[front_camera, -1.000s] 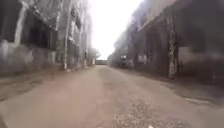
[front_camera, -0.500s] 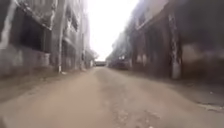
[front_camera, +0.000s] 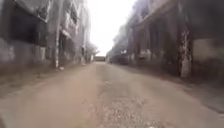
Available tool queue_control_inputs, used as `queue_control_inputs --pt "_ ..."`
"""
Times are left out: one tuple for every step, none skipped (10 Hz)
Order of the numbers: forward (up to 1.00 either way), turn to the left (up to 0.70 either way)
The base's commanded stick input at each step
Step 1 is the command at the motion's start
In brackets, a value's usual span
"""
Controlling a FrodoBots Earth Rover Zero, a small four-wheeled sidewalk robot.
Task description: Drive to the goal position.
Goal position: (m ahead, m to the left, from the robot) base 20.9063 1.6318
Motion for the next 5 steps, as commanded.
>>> queue_control_inputs --pt "0.7 0.01" --pt "0.7 0.01" --pt "0.7 0.01" --pt "0.7 0.01" --pt "0.7 0.01"
